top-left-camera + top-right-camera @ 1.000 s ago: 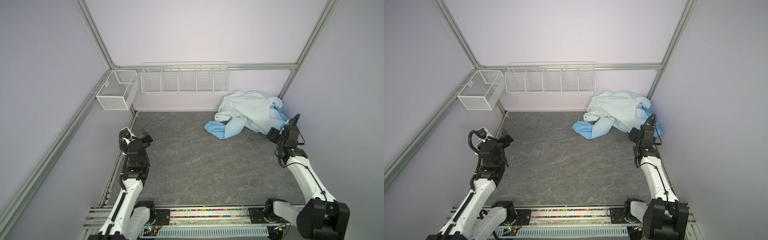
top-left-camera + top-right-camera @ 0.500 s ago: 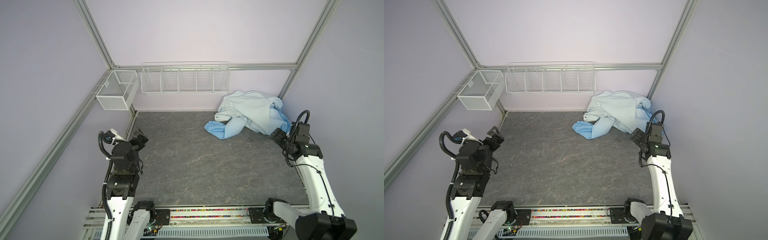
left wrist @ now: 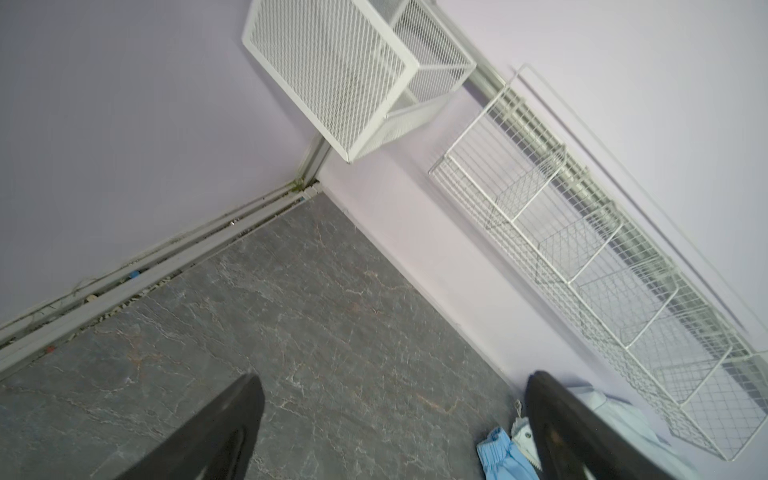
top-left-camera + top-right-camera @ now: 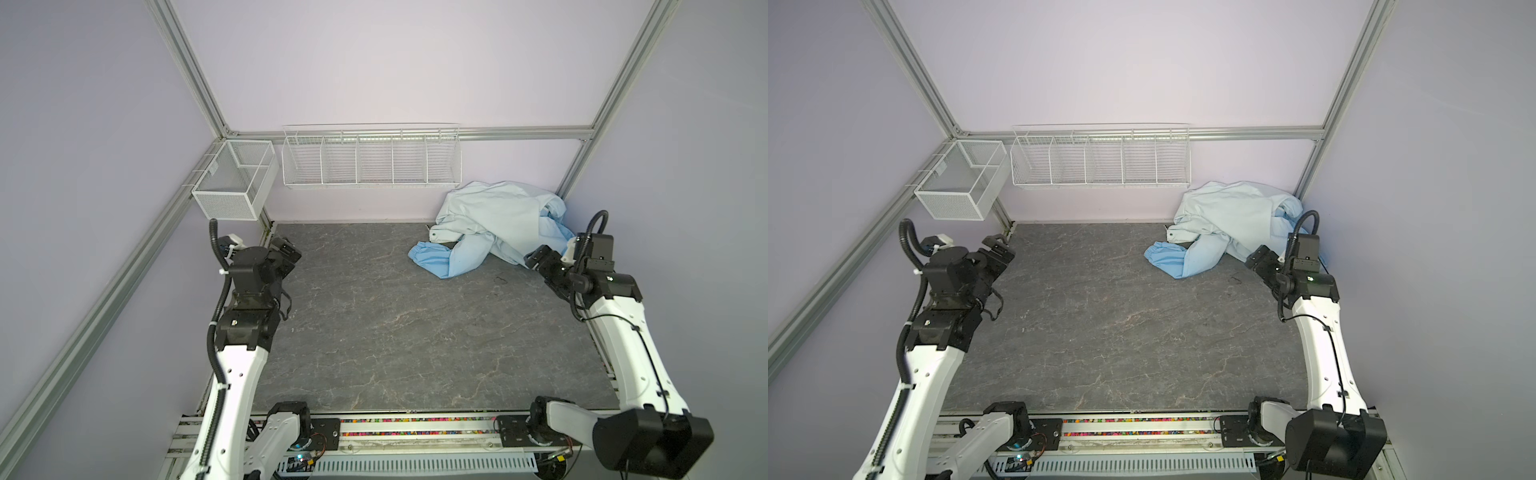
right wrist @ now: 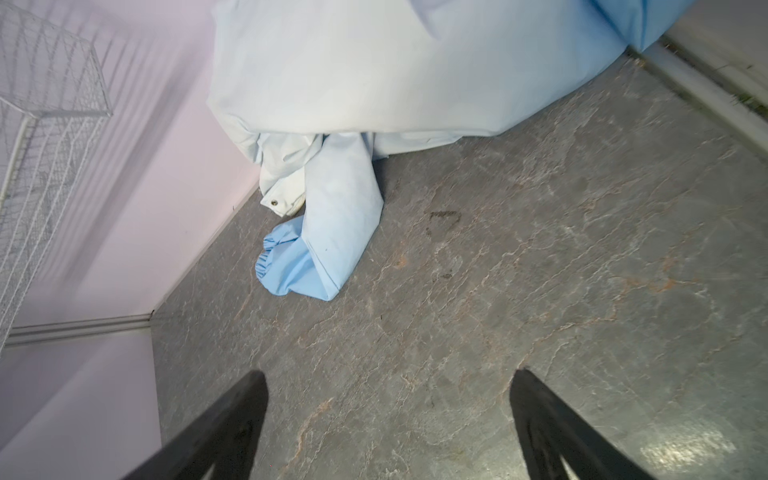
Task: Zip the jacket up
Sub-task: 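Reach the right gripper toward the crumpled blue jacket while the left arm rises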
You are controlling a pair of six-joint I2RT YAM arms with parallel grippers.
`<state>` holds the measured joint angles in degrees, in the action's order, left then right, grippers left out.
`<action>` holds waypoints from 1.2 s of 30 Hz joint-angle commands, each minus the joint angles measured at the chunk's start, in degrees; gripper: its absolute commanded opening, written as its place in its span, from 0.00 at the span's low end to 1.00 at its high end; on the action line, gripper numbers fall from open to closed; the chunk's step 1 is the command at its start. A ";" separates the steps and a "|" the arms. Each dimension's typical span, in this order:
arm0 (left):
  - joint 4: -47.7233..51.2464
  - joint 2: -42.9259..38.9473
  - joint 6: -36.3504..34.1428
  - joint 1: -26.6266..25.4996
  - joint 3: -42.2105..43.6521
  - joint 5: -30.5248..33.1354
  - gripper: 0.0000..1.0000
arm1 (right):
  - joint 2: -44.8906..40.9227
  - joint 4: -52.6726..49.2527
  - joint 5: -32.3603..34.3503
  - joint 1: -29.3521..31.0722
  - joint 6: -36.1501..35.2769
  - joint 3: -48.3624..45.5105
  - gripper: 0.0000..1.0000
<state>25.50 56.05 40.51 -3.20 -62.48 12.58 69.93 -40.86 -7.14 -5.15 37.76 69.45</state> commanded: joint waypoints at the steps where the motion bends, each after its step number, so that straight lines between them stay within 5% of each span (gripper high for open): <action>1: 1.81 1.37 2.44 0.30 -0.24 -4.94 0.99 | 2.78 0.06 0.60 3.48 2.80 2.48 0.94; 7: -1.61 0.96 2.21 0.29 1.93 -13.77 0.99 | 8.53 1.82 3.61 9.02 4.58 4.42 0.94; 14: 7.10 4.00 -0.49 0.29 -4.41 -17.78 1.00 | 19.38 7.24 4.94 15.43 5.76 7.31 0.94; 17: 9.59 6.28 -0.17 0.31 -6.32 -21.97 0.92 | 26.82 7.19 3.54 16.48 5.77 12.60 0.93; 25: 7.44 5.15 5.42 0.14 4.84 -28.72 0.94 | 43.22 6.36 2.92 19.39 4.84 24.15 0.91; 36: 6.11 0.83 11.29 -4.98 13.89 -25.34 0.97 | 56.16 4.55 0.05 19.36 4.35 31.18 0.87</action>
<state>31.62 57.47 49.67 -6.92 -47.77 -14.22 124.49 -35.29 -5.74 14.35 41.80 99.63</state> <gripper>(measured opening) 0.968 0.875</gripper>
